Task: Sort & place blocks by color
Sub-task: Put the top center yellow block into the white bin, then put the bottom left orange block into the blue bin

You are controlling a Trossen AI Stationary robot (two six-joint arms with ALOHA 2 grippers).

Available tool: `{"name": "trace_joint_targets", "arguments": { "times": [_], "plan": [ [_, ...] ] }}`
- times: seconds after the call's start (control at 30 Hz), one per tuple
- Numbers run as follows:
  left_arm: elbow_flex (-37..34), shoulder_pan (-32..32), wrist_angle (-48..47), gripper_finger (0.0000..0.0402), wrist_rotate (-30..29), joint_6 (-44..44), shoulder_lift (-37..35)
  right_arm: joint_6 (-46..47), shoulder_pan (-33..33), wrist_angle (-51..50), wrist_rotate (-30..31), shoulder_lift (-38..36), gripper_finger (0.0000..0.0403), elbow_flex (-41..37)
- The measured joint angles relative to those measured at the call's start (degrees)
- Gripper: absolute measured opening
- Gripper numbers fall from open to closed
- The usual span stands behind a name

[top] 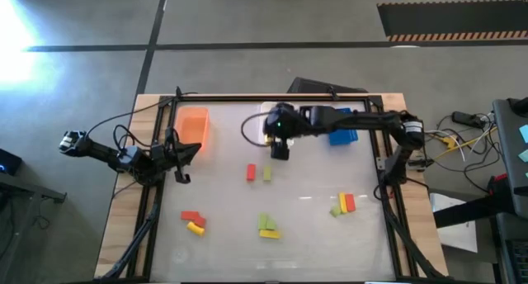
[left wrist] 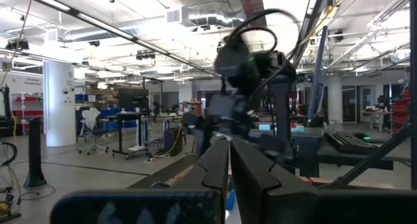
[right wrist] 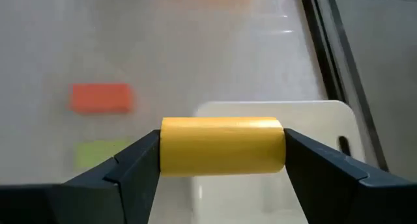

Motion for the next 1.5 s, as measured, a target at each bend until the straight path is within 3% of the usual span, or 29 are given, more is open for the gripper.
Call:
{"name": "trace_joint_targets", "arguments": {
  "times": [0.43, 0.67, 0.97, 1.27, 1.5],
  "plan": [
    [-0.04, 0.0, 0.02, 0.0002, -0.59, 0.09, 0.06, -9.33, -12.85, 0.83, -7.64, 11.31, 0.0272, -0.08],
    [-0.04, 0.0, 0.15, 0.0002, -0.78, 0.08, 0.07, -10.83, -14.37, 1.84, -7.78, 13.14, 0.0277, -0.02],
    [-0.02, 0.0, 1.03, 0.0002, -0.83, -0.34, 0.02, -10.82, -14.28, 1.65, -7.63, 15.06, 0.0322, -0.11],
    [0.11, 0.0, 1.02, 0.0001, -0.93, -5.18, 0.39, -7.79, -13.11, 0.68, -7.56, 8.8, 0.0305, -0.11],
    [3.58, 0.0, 1.23, 0.0001, -1.01, -13.22, 3.95, -3.24, -6.64, 4.81, -7.09, -0.62, 0.0271, -4.25]
  ]
}}
